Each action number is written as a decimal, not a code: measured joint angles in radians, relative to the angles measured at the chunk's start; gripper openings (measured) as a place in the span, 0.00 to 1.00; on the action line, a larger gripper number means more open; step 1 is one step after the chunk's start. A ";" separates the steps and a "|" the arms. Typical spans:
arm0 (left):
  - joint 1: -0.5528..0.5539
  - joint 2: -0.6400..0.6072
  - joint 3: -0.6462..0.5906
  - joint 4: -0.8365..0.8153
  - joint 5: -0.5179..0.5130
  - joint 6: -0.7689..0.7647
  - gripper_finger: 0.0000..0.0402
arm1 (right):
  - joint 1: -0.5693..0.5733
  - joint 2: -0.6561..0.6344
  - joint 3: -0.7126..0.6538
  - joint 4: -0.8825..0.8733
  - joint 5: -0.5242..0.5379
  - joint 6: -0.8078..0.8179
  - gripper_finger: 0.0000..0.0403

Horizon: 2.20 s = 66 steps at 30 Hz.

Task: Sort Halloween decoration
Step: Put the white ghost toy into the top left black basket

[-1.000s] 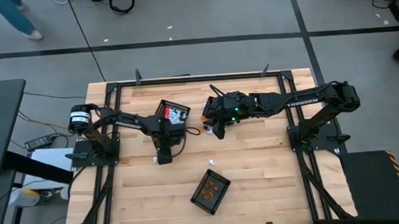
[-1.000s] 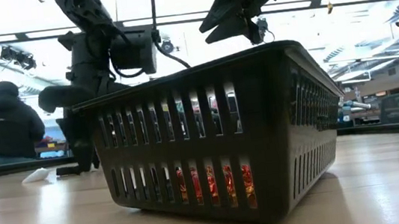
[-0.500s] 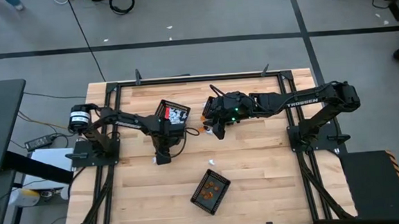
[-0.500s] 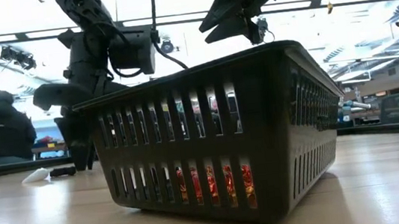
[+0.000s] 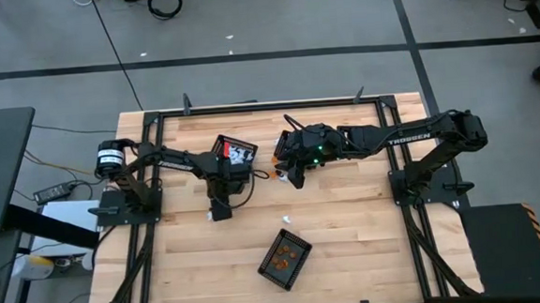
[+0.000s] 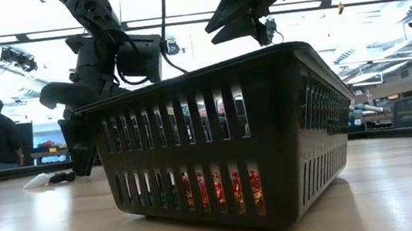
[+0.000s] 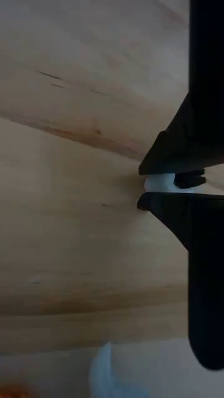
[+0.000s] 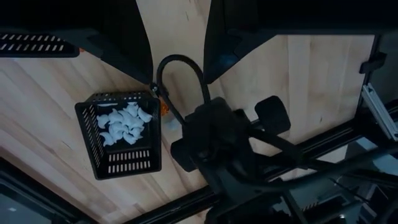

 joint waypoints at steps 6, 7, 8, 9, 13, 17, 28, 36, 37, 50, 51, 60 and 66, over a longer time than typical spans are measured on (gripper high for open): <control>0.058 0.001 0.016 -0.014 0.001 0.007 0.12 | 0.000 0.000 0.000 0.002 0.005 0.008 0.36; 0.063 0.001 0.017 -0.017 0.004 0.008 0.12 | 0.000 0.000 0.000 0.001 0.005 0.011 0.36; 0.071 0.001 0.017 -0.021 0.013 0.009 0.12 | 0.000 0.000 0.000 0.002 0.005 0.013 0.36; 0.077 0.001 0.017 -0.027 0.023 0.009 0.12 | 0.000 0.000 0.000 0.001 0.005 0.013 0.36; 0.095 0.001 0.017 -0.036 0.054 0.009 0.12 | 0.000 0.000 0.000 0.001 0.005 0.023 0.36; 0.105 0.000 0.017 -0.036 0.088 0.010 0.12 | 0.000 0.000 0.000 0.004 0.005 0.023 0.36; 0.188 -0.001 0.018 -0.027 0.192 0.035 0.12 | 0.000 0.000 0.000 0.015 -0.003 0.030 0.36; 0.216 -0.001 0.019 -0.028 0.231 0.048 0.05 | 0.000 0.000 0.000 0.011 -0.014 0.031 0.36; 0.216 -0.001 0.019 -0.028 0.226 0.047 0.04 | 0.000 0.000 0.000 0.011 -0.014 0.031 0.36; 0.136 -0.028 0.019 -0.050 0.097 0.018 0.32 | 0.000 0.000 0.000 0.009 -0.014 0.042 0.36; 0.126 -0.030 0.016 -0.049 0.079 0.023 0.34 | 0.000 0.000 0.000 0.010 -0.014 0.042 0.36; 0.060 -0.030 -0.034 0.059 -0.007 -0.002 0.39 | 0.000 0.000 0.000 0.012 -0.014 0.042 0.36; 0.028 -0.035 -0.062 0.074 -0.063 0.025 0.37 | 0.000 0.000 0.000 0.014 -0.014 0.042 0.36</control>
